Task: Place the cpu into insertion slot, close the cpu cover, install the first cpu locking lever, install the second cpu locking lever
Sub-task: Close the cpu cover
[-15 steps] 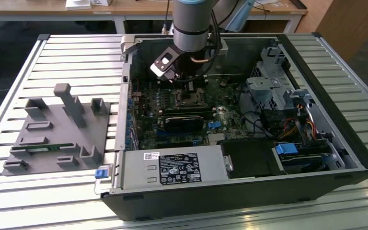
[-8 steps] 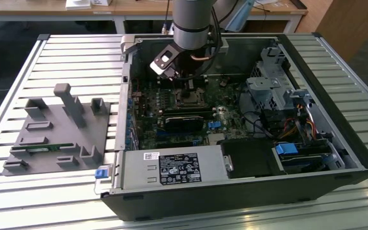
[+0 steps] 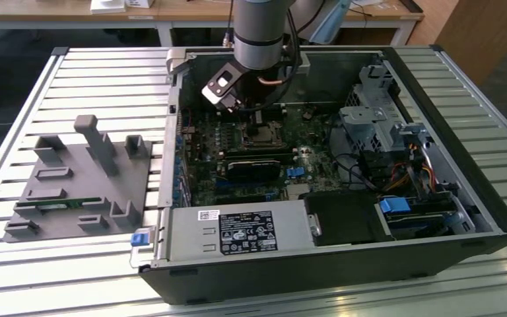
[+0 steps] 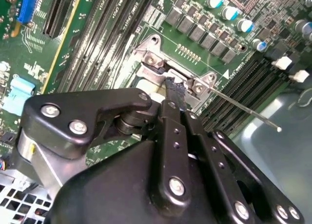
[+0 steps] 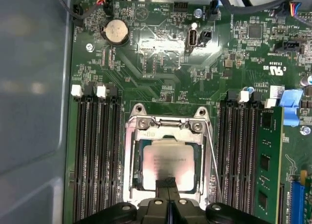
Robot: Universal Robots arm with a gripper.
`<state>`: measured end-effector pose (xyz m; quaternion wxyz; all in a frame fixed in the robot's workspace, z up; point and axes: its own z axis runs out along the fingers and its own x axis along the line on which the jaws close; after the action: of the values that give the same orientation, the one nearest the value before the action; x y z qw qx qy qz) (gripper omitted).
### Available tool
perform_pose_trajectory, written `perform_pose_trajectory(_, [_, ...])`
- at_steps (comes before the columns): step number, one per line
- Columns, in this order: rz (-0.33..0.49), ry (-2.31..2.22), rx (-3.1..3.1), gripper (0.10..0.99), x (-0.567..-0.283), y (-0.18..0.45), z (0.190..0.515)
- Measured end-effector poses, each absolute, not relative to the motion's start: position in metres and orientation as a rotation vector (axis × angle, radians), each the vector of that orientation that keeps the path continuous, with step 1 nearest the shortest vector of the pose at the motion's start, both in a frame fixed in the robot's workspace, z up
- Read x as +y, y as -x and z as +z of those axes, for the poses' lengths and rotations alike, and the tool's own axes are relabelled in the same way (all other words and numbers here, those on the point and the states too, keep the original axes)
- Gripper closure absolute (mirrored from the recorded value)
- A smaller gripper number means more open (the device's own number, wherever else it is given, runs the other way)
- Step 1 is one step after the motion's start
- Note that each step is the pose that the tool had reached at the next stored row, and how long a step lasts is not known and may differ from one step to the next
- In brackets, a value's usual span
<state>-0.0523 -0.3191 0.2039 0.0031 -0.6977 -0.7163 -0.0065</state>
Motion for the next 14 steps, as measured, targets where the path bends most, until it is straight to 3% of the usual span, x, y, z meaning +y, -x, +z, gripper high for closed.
perform_pose_trajectory(14, [-0.020, 2.188, -2.246, 0.980, -0.3192, 0.0466, 0.1978])
